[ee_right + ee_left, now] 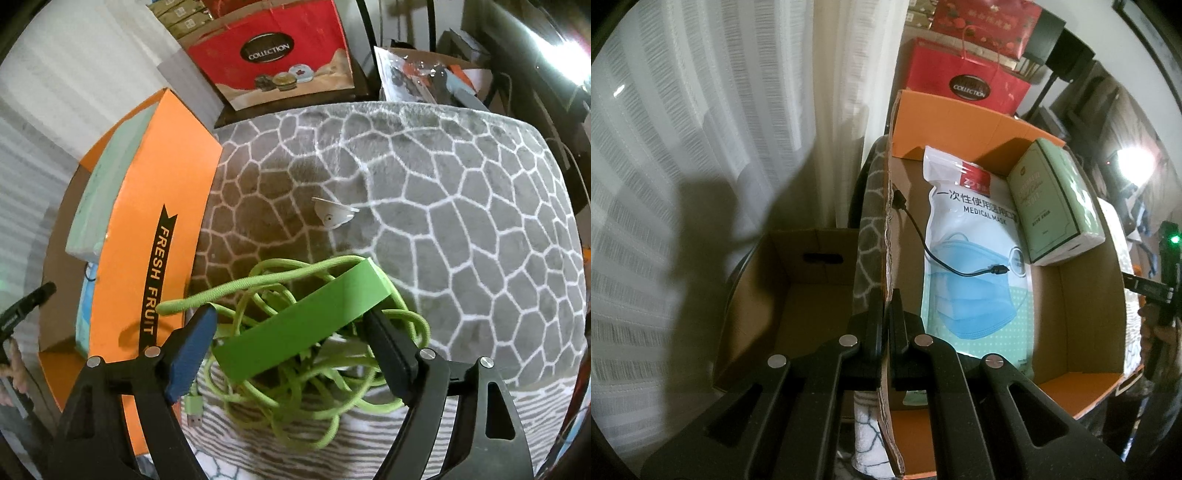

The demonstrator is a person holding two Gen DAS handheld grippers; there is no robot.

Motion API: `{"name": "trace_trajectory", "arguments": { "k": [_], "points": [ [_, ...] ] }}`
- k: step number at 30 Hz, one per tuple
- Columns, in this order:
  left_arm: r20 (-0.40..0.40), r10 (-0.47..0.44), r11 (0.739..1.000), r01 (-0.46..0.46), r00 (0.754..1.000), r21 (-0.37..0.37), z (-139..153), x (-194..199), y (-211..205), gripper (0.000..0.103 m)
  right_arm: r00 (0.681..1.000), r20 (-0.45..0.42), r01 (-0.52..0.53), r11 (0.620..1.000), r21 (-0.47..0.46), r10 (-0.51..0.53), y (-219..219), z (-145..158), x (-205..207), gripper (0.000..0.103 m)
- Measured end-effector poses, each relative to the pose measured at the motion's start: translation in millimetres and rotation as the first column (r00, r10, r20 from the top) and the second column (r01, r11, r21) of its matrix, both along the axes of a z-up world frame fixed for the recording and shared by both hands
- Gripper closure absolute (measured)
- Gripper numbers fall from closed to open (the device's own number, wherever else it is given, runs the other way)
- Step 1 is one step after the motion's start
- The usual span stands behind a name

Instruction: Organize objects

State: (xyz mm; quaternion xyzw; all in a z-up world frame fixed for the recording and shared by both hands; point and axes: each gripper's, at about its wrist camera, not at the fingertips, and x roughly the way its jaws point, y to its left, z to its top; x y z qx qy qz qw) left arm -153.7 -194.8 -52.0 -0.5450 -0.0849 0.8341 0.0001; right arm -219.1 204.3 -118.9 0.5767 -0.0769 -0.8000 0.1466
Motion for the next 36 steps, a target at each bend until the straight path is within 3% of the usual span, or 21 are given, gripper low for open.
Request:
{"name": "trace_trajectory", "arguments": {
  "k": [2,5,6,13,20,23,36],
  "points": [
    [0.0,0.0,1.0,0.0,1.0,0.001,0.0,0.0,0.1,0.101,1.0,-0.02,-0.001,1.0,0.026,0.002,-2.3,0.8,0.2,0.027],
    [-0.001,0.002,1.0,-0.002,1.0,0.004,0.4,-0.5,-0.5,0.101,0.999,-0.048,0.003,0.999,0.041,-0.001,0.5,2.9,0.2,0.059],
    [-0.001,0.002,1.0,-0.002,1.0,0.005,0.4,-0.4,-0.6,0.101,0.999,-0.051,0.004,1.0,0.031,-0.002,3.1,3.7,0.3,0.064],
    [-0.001,0.003,1.0,-0.003,1.0,0.004,0.1,-0.8,-1.1,0.101,0.999,-0.047,0.023,0.999,-0.031,-0.025,18.8,6.3,2.2,0.074],
    [-0.001,0.004,1.0,-0.004,1.0,0.003,-0.4,-0.4,-0.3,0.101,1.0,-0.023,0.011,1.0,0.01,-0.01,11.5,-0.1,-2.6,0.074],
    [-0.001,0.004,1.0,-0.004,1.0,0.003,-0.4,-1.2,-1.3,0.101,0.999,-0.041,0.022,1.0,-0.013,-0.022,17.0,4.6,-0.5,0.082],
    [-0.003,0.006,1.0,-0.006,1.0,0.002,-0.4,0.0,-0.8,0.101,0.983,-0.185,0.004,0.997,-0.072,-0.017,32.2,71.3,19.1,0.082]
  ]
}}
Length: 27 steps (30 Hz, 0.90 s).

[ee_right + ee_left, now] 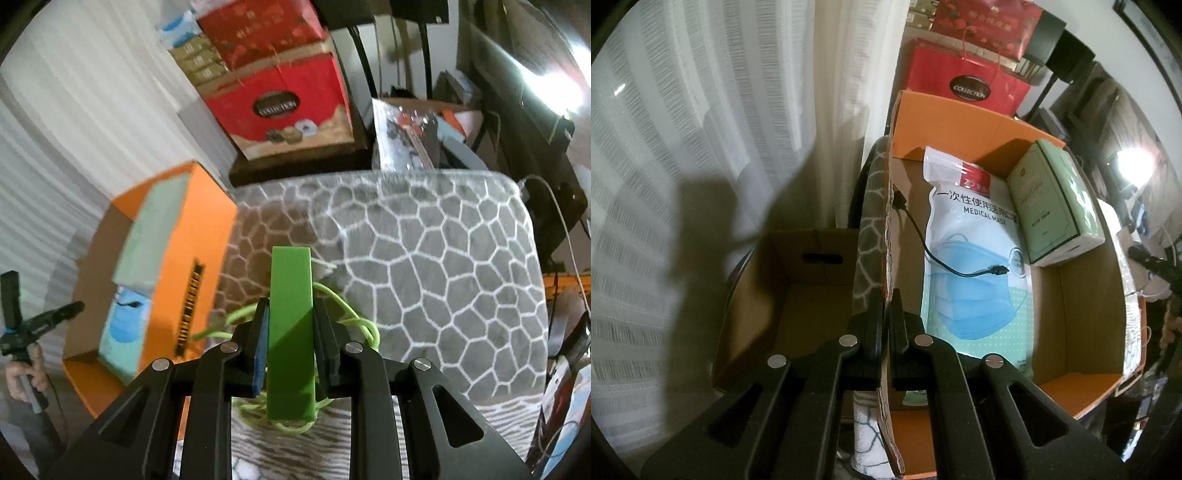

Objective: Organize objects
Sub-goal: 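Carry the green power bank with the right tool over the box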

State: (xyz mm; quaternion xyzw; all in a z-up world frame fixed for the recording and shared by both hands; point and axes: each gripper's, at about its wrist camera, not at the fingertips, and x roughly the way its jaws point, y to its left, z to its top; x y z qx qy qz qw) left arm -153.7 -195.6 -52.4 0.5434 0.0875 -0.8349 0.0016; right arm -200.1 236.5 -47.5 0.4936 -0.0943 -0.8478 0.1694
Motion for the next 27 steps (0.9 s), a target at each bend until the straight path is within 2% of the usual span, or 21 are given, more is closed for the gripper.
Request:
{"name": "trace_trajectory", "arguments": {
  "k": [8,15,20,27],
  "points": [
    [-0.002,0.003,1.0,-0.003,1.0,0.004,0.2,0.6,-0.2,0.101,0.992,-0.097,-0.088,0.996,-0.023,0.085,-30.4,50.8,17.8,0.082],
    [-0.004,0.006,1.0,-0.006,1.0,0.005,0.2,1.1,0.1,0.101,0.968,-0.166,-0.197,0.979,-0.051,0.186,-76.6,93.2,31.6,0.082],
    [-0.003,0.008,1.0,-0.008,1.0,0.005,0.1,1.1,0.4,0.101,0.946,-0.189,-0.275,0.961,-0.031,0.264,-119.4,110.1,36.8,0.082],
    [-0.003,0.011,1.0,-0.011,1.0,0.005,-0.2,1.5,0.8,0.101,0.914,-0.193,-0.37,0.929,-0.026,0.358,-175.3,109.8,41.6,0.082]
  ]
}}
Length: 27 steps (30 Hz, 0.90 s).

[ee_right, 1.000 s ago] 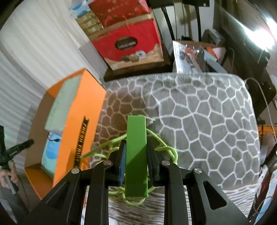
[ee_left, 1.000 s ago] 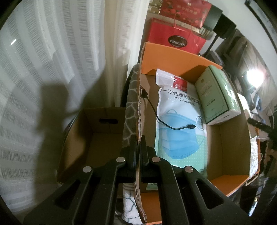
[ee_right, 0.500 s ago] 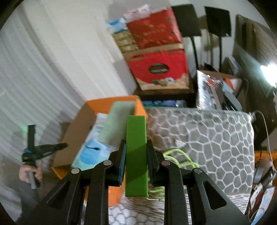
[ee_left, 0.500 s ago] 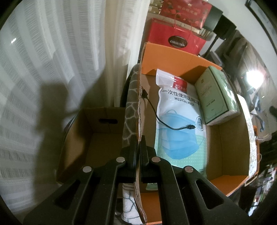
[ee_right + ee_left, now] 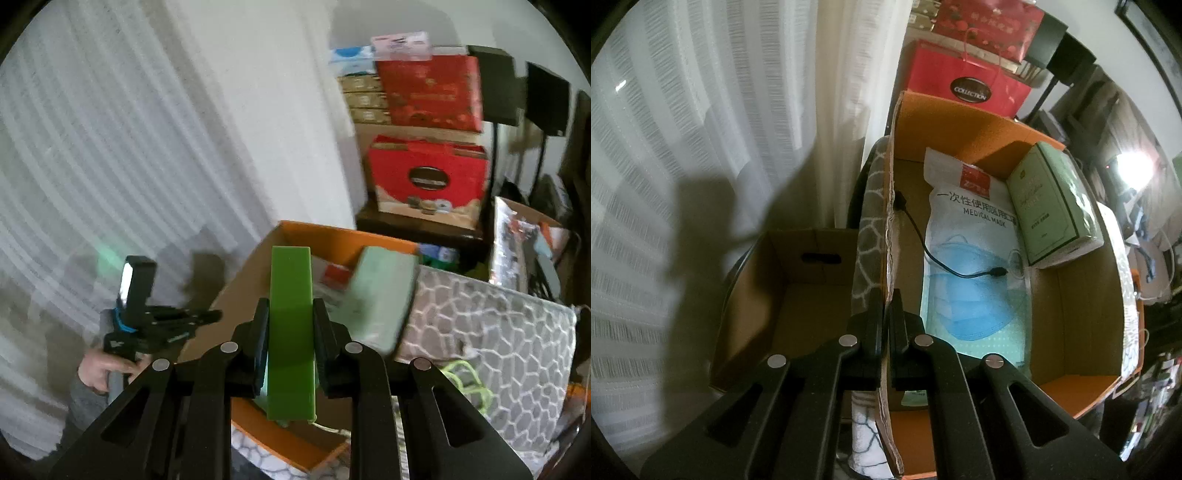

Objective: Organize objects
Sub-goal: 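Carry the green power bank with the right tool over the box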

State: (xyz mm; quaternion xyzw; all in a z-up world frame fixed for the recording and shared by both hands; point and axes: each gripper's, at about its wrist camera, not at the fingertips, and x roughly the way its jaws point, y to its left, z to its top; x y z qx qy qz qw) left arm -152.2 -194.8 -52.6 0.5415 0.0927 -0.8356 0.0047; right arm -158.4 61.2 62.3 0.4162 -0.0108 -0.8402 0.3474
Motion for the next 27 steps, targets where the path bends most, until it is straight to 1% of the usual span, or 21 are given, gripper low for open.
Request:
{"name": "trace_trajectory", "arguments": {
  "k": [4,10,13,19,24,27],
  "points": [
    [0.0,0.0,1.0,0.0,1.0,0.0,0.0,-0.1,-0.2,0.101,0.998,0.018,-0.053,0.998,0.026,0.053,-31.2,-16.7,2.4,0.082],
    [-0.002,0.001,1.0,-0.001,1.0,0.001,-0.1,-0.1,-0.3,0.101,0.992,0.071,-0.114,0.989,0.089,0.108,-71.4,-61.1,4.1,0.082],
    [-0.002,0.002,1.0,-0.002,1.0,0.001,0.0,-0.3,-0.5,0.101,0.988,0.104,-0.129,0.986,0.107,0.118,-83.6,-83.1,2.0,0.082],
    [-0.002,0.002,1.0,-0.002,1.0,0.0,0.2,0.2,-0.5,0.101,0.983,0.152,-0.126,0.981,0.146,0.103,-96.4,-115.2,-9.1,0.082],
    [-0.003,0.008,1.0,-0.008,1.0,-0.001,0.1,0.5,-0.4,0.101,0.983,0.183,-0.069,0.98,0.185,0.035,-102.4,-134.3,-30.0,0.082],
    [-0.003,0.008,1.0,-0.008,1.0,-0.002,0.2,0.6,-0.5,0.101,0.979,0.202,-0.052,0.98,0.194,0.013,-106.4,-143.1,-39.1,0.082]
  ]
}}
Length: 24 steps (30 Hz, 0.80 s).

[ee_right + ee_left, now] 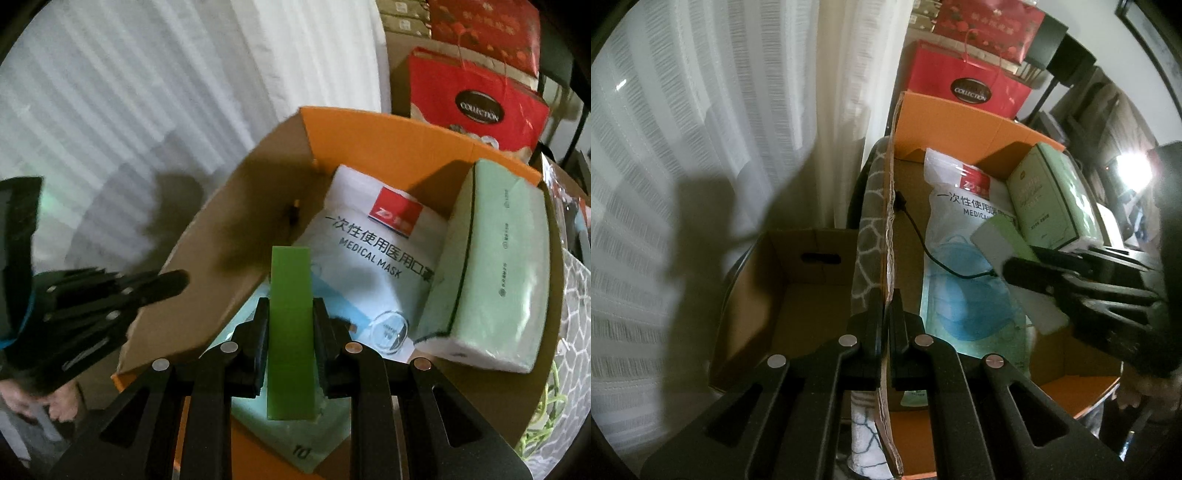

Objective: Organize objects
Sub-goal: 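Carry the green power bank with the right tool over the box, then lower the power bank onto the mask bag and open the right tool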

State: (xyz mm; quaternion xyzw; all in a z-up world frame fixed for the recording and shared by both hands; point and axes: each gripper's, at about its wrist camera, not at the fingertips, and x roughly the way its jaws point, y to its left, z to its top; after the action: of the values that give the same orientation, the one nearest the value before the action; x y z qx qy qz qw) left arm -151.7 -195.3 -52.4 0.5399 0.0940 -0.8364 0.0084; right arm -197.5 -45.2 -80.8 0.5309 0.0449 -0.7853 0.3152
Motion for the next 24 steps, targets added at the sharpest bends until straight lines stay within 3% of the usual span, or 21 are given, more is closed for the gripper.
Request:
{"name": "trace_trajectory", "arguments": {
  "k": [11,15,24],
  "points": [
    [0.0,0.001,1.0,-0.001,1.0,0.001,0.0,0.3,-0.1,0.101,0.999,0.038,0.037,0.998,0.059,-0.039,-10.6,-21.2,-16.5,0.082],
    [0.0,0.002,1.0,-0.002,1.0,0.0,0.0,0.3,0.0,0.101,1.0,0.009,0.028,0.998,0.049,-0.028,-6.4,-12.8,-14.5,0.076],
    [0.002,0.003,1.0,-0.003,1.0,-0.007,0.4,-0.3,0.9,0.101,0.997,-0.068,-0.019,0.999,0.038,0.021,7.9,24.6,0.6,0.076]
  ]
}}
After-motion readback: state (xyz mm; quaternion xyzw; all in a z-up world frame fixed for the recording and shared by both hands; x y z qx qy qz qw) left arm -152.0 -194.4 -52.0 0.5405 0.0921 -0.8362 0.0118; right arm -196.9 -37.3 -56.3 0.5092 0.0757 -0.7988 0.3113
